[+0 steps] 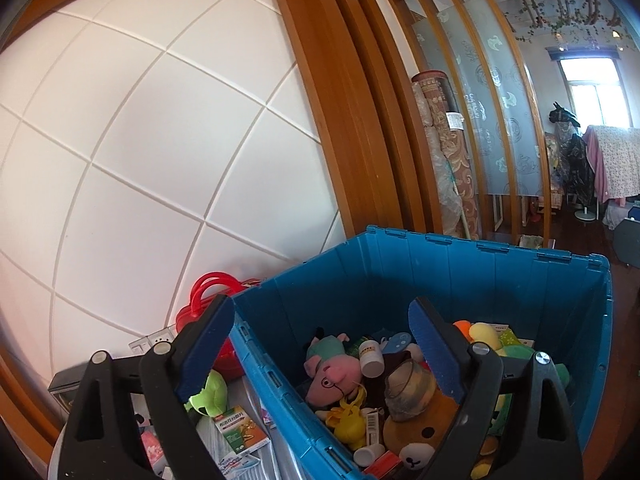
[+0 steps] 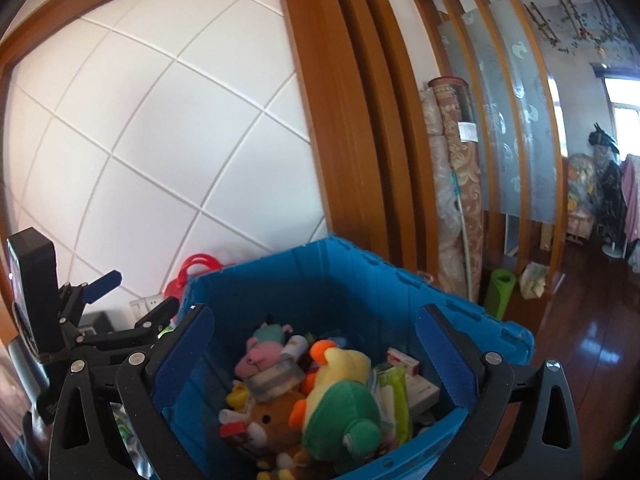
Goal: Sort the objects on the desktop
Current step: 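Withdraw both tools from the crate back over the bed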
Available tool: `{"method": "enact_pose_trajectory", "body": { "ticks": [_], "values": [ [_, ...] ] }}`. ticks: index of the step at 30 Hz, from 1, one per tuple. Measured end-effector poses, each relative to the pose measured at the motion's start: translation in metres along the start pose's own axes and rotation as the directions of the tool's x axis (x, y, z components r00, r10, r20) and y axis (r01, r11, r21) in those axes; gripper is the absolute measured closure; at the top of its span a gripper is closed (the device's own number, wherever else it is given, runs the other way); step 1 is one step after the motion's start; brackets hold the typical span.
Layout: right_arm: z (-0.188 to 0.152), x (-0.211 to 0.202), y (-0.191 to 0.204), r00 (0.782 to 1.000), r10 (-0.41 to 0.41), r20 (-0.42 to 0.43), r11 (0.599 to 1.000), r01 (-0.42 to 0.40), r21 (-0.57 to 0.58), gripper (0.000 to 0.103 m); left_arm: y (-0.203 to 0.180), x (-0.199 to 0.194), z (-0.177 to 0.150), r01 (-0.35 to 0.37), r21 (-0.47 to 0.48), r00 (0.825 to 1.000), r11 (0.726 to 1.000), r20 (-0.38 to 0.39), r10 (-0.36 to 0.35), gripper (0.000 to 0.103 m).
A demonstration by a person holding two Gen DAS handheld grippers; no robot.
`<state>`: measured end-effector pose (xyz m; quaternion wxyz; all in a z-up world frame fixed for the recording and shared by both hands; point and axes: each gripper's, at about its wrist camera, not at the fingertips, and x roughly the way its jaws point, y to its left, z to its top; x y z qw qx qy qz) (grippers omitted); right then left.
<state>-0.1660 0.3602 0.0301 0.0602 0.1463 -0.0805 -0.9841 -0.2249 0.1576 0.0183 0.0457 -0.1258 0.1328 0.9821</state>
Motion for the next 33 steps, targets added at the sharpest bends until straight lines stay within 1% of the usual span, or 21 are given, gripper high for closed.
{"method": "enact_pose_trajectory", "body": {
  "ticks": [8,13,18,22,26,28,33],
  "values": [
    [-0.006,0.002,0.018,0.999,0.052,-0.005,0.999,-0.052,-0.011,0.000,0.020,-0.007,-0.014,-0.056,-0.019,0.998,0.998,-0.016,0.056,0.013],
    [-0.011,0.009,0.035,0.996,0.090,-0.019,0.996,-0.091,-0.025,0.000,0.041,-0.016,-0.026,-0.095,-0.042,0.995,0.995,-0.020,0.095,0.013],
    [-0.017,0.014,0.069,0.991,0.127,-0.040,0.990,-0.129,-0.061,0.000,0.067,-0.024,-0.042,-0.133,-0.057,0.991,0.990,-0.036,0.131,0.013],
    [-0.025,0.021,0.103,0.985,0.163,-0.061,0.983,-0.167,-0.077,0.000,0.100,-0.035,-0.063,-0.168,-0.062,0.985,0.984,-0.055,0.164,0.013],
    [-0.042,0.035,0.148,0.971,0.211,-0.111,0.970,-0.222,-0.096,0.000,0.144,-0.051,-0.093,-0.221,-0.081,0.973,0.972,-0.091,0.214,0.013],
    [-0.053,0.042,0.173,0.961,0.240,-0.139,0.962,-0.255,-0.103,0.000,0.169,-0.059,-0.112,-0.247,-0.089,0.964,0.965,-0.125,0.235,0.013],
    [-0.084,0.061,0.240,0.932,0.290,-0.217,0.939,-0.321,-0.123,0.000,0.238,-0.081,-0.163,-0.335,-0.089,0.928,0.938,-0.202,0.312,0.013]
  ]
}}
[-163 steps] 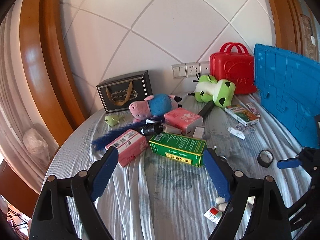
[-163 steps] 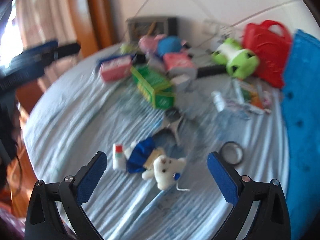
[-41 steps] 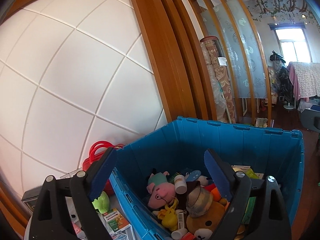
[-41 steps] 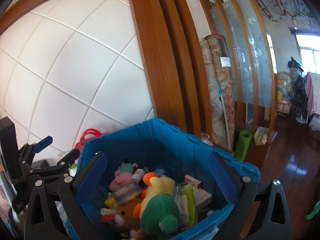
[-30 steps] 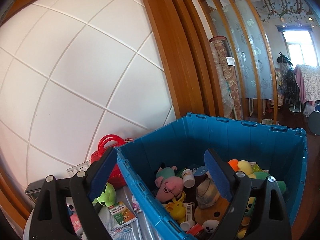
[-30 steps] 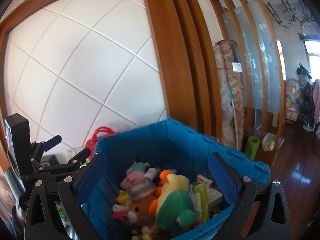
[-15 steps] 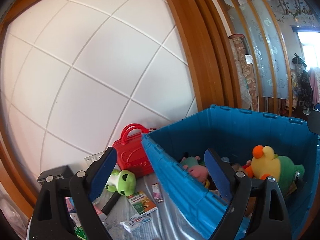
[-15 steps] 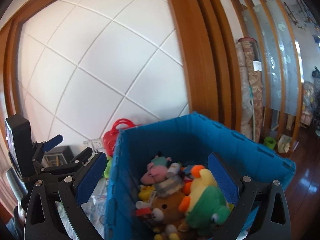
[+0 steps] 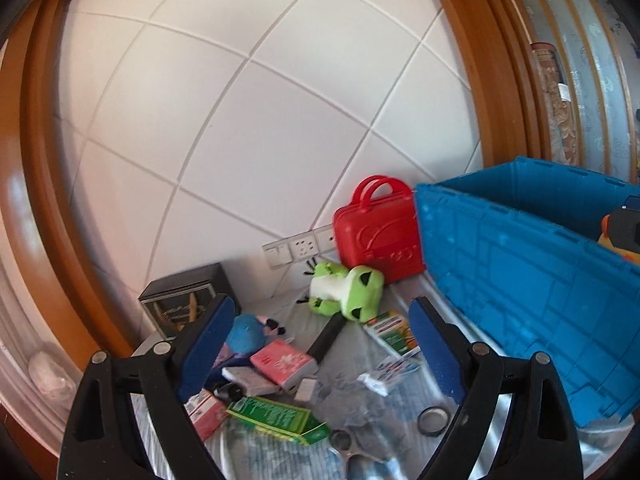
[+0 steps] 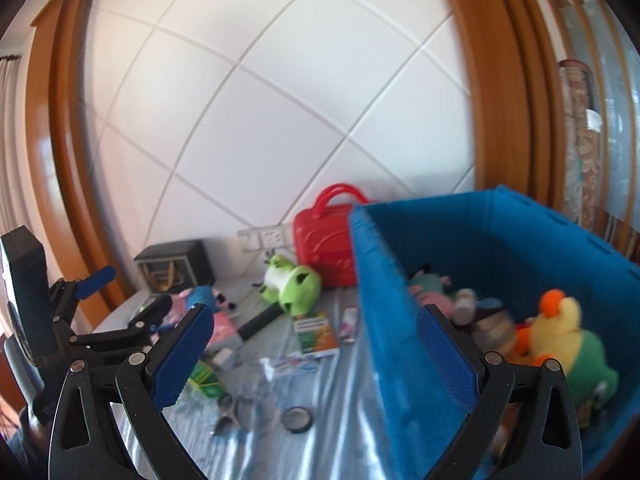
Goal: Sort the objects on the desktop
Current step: 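Withdraw both tools from the crate back over the bed, then grasp the green medicine box with the left tool while the right tool grasps the alcohol wipes pack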
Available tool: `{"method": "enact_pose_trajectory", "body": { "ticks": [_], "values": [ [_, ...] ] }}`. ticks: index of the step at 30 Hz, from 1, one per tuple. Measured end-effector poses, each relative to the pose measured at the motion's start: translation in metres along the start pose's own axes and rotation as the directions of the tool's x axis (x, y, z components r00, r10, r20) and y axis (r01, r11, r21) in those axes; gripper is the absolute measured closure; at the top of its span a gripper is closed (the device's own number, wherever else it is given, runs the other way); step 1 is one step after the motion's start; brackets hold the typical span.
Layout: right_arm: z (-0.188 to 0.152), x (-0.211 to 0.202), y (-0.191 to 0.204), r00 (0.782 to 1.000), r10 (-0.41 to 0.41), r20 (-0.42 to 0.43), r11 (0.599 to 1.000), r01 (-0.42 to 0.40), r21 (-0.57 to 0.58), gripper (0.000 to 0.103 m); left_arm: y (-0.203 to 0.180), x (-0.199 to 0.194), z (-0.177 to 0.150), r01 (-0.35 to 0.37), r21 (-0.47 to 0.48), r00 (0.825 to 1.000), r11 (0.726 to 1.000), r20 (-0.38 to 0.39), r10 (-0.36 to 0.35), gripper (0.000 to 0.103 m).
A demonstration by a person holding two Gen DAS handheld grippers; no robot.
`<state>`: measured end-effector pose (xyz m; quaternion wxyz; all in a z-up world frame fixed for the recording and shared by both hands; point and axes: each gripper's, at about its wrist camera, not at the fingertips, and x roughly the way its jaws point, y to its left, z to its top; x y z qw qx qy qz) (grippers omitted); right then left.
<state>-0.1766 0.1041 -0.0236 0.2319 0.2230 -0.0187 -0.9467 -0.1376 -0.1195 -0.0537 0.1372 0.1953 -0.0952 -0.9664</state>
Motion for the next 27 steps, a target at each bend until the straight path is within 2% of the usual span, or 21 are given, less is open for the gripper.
{"method": "enact_pose_trajectory", "body": {
  "ticks": [7,10,13,16,19,27],
  "values": [
    [-0.037,0.045,0.058,0.994,0.072,-0.078,0.997,-0.073,-0.002,0.000,0.110,0.008,-0.077,-0.130,-0.034,0.988,0.991,-0.090,0.126,0.013],
    [-0.051,0.063,0.073,0.990,0.069,-0.124,0.997,-0.072,-0.019,0.000,0.140,0.012,-0.102,-0.169,-0.031,0.978,0.985,-0.129,0.163,0.013],
    [-0.053,0.079,0.078,0.986,0.072,-0.153,0.997,-0.076,-0.022,0.000,0.161,0.022,-0.114,-0.194,-0.050,0.970,0.980,-0.162,0.184,0.013],
    [-0.052,0.098,0.085,0.981,0.080,-0.178,0.994,-0.091,-0.055,0.000,0.173,0.031,-0.122,-0.203,-0.078,0.964,0.976,-0.188,0.186,0.013],
    [-0.053,0.117,0.088,0.977,0.081,-0.197,0.991,-0.100,-0.084,0.000,0.174,0.047,-0.129,-0.202,-0.057,0.963,0.978,-0.194,0.188,0.013],
    [-0.065,0.181,0.086,0.952,0.101,-0.289,0.983,-0.140,-0.117,0.000,0.167,0.086,-0.134,-0.145,-0.045,0.966,0.988,-0.224,0.132,0.013]
  ]
}}
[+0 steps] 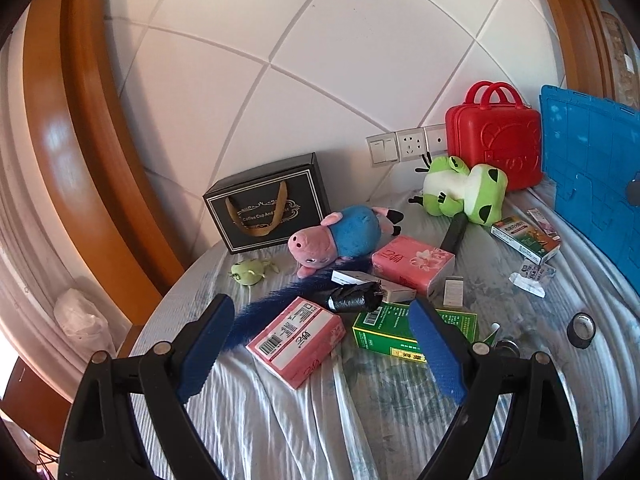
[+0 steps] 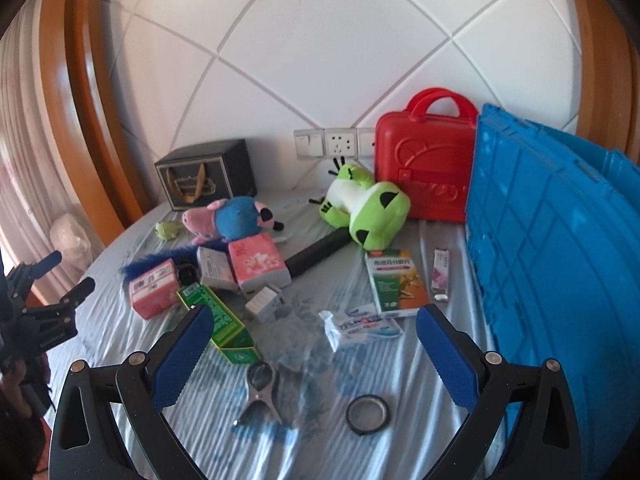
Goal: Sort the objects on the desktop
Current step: 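Grasp the green medicine box with the left tool while the right tool grasps the alcohol wipes pack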
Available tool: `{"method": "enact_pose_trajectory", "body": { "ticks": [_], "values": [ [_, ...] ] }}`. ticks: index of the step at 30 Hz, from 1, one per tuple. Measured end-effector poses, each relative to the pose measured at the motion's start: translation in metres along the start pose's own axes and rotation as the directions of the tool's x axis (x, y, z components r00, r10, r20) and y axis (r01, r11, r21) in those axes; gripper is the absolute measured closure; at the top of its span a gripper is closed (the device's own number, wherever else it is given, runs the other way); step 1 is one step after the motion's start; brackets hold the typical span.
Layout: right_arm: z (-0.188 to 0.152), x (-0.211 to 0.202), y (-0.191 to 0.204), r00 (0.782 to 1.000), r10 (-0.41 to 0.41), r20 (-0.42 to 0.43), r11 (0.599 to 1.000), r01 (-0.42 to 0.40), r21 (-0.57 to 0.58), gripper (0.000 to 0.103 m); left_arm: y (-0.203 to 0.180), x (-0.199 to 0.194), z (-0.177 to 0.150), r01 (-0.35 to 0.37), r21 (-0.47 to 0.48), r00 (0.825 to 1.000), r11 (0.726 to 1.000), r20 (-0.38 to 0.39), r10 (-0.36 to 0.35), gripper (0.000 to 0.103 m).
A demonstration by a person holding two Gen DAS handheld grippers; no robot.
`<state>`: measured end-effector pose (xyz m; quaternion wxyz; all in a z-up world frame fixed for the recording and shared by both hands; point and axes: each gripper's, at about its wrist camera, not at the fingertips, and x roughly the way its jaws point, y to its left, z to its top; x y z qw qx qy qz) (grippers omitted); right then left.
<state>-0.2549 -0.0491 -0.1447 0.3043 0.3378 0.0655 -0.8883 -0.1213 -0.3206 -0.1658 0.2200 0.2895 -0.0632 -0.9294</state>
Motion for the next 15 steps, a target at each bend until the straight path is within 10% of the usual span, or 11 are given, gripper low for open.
{"method": "enact_pose_trajectory", "body": {
  "ticks": [8,15],
  "values": [
    [-0.027,0.101,-0.032,0.983,-0.012,-0.182,0.999,0.020,0.042,0.000,-0.018,0.046,-0.005,0.075,0.017,0.996,0.997,-0.057,-0.074,0.013],
    [-0.051,0.201,-0.067,0.923,-0.051,-0.382,0.972,0.133,0.192,0.000,-0.025,0.084,-0.010,0.110,0.005,0.986,0.994,-0.124,-0.109,0.013]
  ]
}}
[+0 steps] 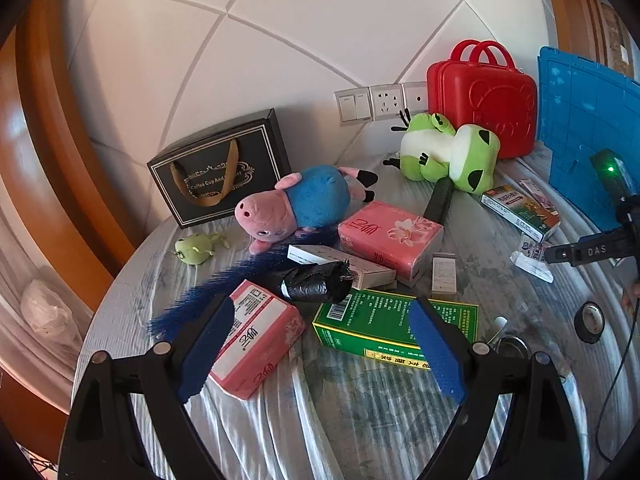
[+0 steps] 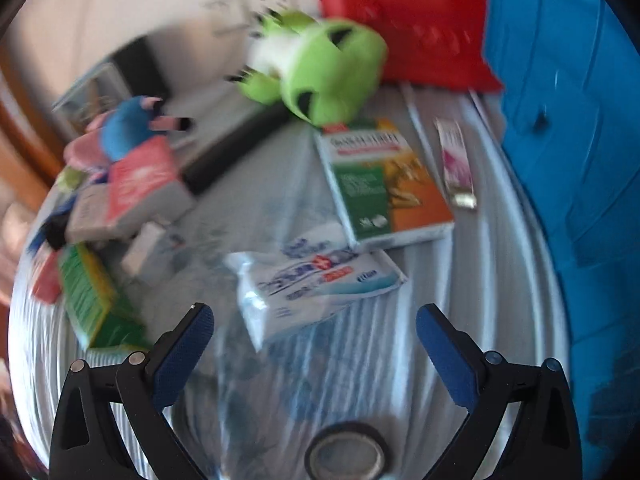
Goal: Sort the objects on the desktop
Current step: 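Grasp the green medicine box with the left tool while the right tool grasps the alcohol wipes pack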
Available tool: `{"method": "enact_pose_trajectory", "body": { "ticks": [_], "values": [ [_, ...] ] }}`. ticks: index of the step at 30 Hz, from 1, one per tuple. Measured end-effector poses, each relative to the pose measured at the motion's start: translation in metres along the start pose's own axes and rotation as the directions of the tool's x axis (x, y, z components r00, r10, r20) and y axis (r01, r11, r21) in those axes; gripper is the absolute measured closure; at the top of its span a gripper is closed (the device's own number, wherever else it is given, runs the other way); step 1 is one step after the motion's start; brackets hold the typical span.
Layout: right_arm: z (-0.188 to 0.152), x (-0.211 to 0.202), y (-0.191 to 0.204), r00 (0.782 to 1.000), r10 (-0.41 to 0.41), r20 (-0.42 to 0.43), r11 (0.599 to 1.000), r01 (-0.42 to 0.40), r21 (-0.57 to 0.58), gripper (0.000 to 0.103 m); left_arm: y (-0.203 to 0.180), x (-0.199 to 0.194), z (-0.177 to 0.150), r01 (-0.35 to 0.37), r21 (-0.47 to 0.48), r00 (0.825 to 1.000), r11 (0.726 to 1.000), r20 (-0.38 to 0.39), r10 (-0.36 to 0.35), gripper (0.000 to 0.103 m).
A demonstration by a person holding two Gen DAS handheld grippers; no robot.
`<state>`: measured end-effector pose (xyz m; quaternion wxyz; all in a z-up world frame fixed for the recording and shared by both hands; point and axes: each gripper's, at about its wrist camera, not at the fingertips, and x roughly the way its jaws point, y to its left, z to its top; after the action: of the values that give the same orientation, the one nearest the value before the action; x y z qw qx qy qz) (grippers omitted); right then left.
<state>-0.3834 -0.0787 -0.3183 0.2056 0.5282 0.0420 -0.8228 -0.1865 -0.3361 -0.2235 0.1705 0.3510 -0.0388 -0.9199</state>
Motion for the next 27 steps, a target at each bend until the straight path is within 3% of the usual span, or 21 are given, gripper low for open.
{"method": "enact_pose_trajectory", "body": {
  "ticks": [3,9,11,14,16,19,23,27],
  "values": [
    [0.010,0.026,-0.008,0.999,-0.001,-0.042,0.990,0.007,0.140,0.000,0.002,0.012,0.000,0.007,-0.008,1.000,1.000,-0.012,-0.008,0.013],
    [0.023,0.056,-0.004,0.996,-0.062,-0.067,0.963,0.078,0.258,0.000,0.007,0.037,-0.004,0.039,-0.024,0.998,0.999,-0.046,-0.040,0.013],
    [0.024,0.062,0.004,0.990,-0.118,-0.082,0.971,0.133,0.199,0.000,0.005,0.044,-0.005,0.056,-0.033,0.997,0.998,-0.057,-0.058,0.013],
    [0.015,0.064,0.020,0.977,-0.196,-0.078,0.979,0.199,0.038,0.009,-0.002,0.054,-0.004,0.083,-0.021,0.994,0.996,-0.070,-0.085,0.013],
    [0.008,0.059,0.020,0.980,-0.183,-0.077,0.983,0.184,0.004,0.010,-0.005,0.060,-0.003,0.071,-0.048,0.994,0.996,-0.084,-0.075,0.013],
    [0.003,0.055,0.013,0.981,-0.175,-0.084,0.984,0.176,0.005,0.010,-0.007,0.069,0.001,0.120,-0.164,0.984,0.979,-0.111,-0.139,0.013],
    [0.003,0.054,0.013,0.981,-0.166,-0.096,0.986,0.166,-0.006,0.008,-0.022,0.082,0.004,0.040,-0.239,0.983,0.970,-0.164,-0.081,0.013],
    [0.004,0.053,0.012,0.983,-0.156,-0.101,0.988,0.154,-0.028,0.008,-0.037,0.099,0.002,0.009,-0.324,0.970,0.946,-0.229,-0.087,0.013]
  ]
}}
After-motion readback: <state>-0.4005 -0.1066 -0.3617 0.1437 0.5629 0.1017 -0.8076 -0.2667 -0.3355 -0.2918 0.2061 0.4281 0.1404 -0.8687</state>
